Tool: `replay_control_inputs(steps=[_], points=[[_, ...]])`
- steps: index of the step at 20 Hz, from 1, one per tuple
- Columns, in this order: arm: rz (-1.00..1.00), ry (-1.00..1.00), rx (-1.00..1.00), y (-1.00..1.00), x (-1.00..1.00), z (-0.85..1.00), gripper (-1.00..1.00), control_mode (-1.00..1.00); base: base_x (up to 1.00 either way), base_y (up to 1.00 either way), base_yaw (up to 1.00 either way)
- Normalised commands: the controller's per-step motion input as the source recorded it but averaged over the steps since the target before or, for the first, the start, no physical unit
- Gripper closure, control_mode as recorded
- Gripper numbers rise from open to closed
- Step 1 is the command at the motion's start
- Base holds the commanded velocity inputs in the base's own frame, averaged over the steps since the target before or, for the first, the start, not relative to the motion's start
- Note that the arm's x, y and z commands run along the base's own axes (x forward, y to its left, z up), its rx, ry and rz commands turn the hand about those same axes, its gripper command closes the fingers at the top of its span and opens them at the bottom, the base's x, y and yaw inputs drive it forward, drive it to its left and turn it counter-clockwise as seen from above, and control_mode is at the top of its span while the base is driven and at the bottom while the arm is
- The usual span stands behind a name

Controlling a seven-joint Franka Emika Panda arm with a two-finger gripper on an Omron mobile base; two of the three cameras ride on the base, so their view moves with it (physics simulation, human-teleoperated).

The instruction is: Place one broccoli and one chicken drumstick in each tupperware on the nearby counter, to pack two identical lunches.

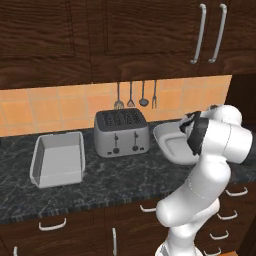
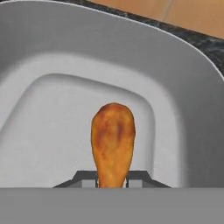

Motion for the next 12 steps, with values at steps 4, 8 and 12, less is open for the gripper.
replay_control_inputs(steps=[4,8,12], points=[[0.00,0.00,0.00,-0.02,0.04,-0.48,1.00,-1.00,0.00,0.00,0.00],[0.00,0.01,0.00,0.00,0.25,-0.12,-1.00,-1.00,0.00,0.00,0.00],[0.00,0.00,0.01,-0.03,0.02,0.15,-1.00,-1.00,0.00,0.00,0.00]])
